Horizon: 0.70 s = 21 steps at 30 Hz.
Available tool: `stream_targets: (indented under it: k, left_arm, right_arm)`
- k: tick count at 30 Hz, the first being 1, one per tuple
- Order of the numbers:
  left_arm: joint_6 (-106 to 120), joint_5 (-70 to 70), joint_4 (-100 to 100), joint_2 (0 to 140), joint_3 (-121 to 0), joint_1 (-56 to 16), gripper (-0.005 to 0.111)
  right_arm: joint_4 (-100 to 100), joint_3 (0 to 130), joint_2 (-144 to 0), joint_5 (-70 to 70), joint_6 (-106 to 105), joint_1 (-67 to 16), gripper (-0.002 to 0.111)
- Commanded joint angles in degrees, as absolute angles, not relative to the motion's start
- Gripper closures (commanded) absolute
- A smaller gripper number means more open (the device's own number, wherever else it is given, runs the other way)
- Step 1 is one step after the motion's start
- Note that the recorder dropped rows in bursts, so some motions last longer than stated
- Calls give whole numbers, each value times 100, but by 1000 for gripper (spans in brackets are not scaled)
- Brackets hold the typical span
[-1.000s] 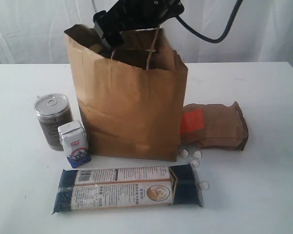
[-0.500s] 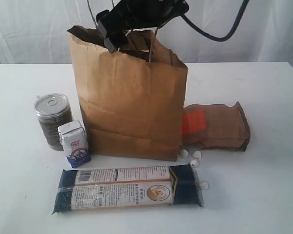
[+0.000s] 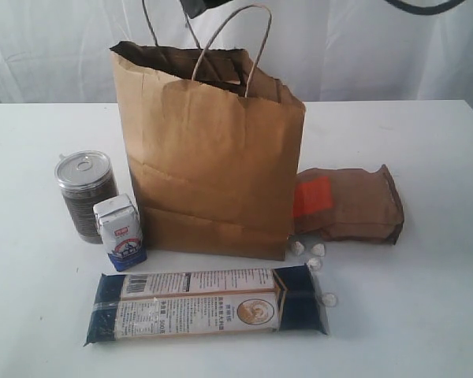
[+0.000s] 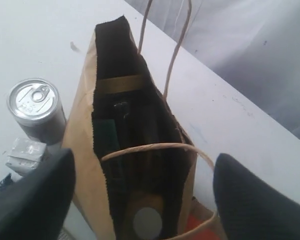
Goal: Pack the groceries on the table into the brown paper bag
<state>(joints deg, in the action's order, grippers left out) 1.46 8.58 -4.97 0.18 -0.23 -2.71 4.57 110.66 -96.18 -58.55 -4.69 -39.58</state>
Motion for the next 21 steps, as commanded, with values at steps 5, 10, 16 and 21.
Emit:
stream_targets:
  k: [5,10,16,21]
  left_arm:
    - [148,861,-550,0,0,-297,107]
    - [148,861,-550,0,0,-297,107]
    - [148,861,-550,0,0,-297,107]
    - [148,861,-550,0,0,-297,107]
  right_arm:
    - [424,11049,-9143,-6174,-535,-4257,65]
    - [336,11049,-8771,-6557,-428,-4289,74]
    - [192,10280,-7863,-6771,-362,-4289,92]
    - [180,8402,-6191,-5834,240,-4289,108]
